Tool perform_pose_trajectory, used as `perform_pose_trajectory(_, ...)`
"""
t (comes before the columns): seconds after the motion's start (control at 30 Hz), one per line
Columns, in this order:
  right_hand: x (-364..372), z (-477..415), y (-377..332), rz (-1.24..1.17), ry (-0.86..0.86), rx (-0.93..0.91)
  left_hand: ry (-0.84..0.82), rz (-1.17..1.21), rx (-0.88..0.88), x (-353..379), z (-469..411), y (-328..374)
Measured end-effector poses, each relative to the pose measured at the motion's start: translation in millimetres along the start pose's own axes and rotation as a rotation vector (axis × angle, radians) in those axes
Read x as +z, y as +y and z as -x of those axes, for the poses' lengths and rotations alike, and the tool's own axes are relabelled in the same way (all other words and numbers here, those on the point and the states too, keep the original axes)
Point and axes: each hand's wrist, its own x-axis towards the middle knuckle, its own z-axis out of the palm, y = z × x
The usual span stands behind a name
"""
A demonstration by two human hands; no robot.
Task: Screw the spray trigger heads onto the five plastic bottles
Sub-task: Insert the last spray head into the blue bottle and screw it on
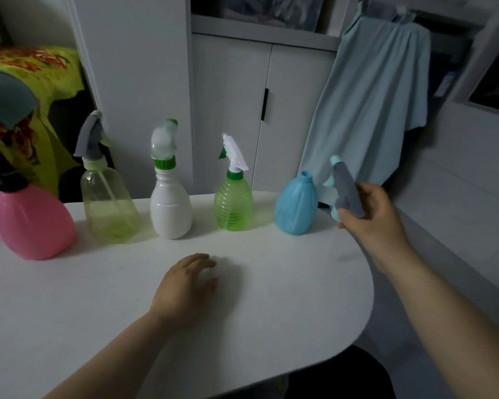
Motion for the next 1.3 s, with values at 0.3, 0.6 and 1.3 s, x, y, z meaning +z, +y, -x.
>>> perform_pose_trajectory(0.3,-52.9,-16.9,27.2,-0.372,0.041,0.172,0.050,0.297,0.055,41.1,-105.5,102.0)
perform_pose_trajectory(0.6,-90.1,-33.8,54.5,-0.408,0.144,0.219,-0.033,0.241,-0.049,63.1,-181.4,117.1)
perform_pose_trajectory(1.3,-106.4,-37.7,28.2,-0.474,0.089,0.182,0.135,0.508,0.061,65.7,-170.7,131.2)
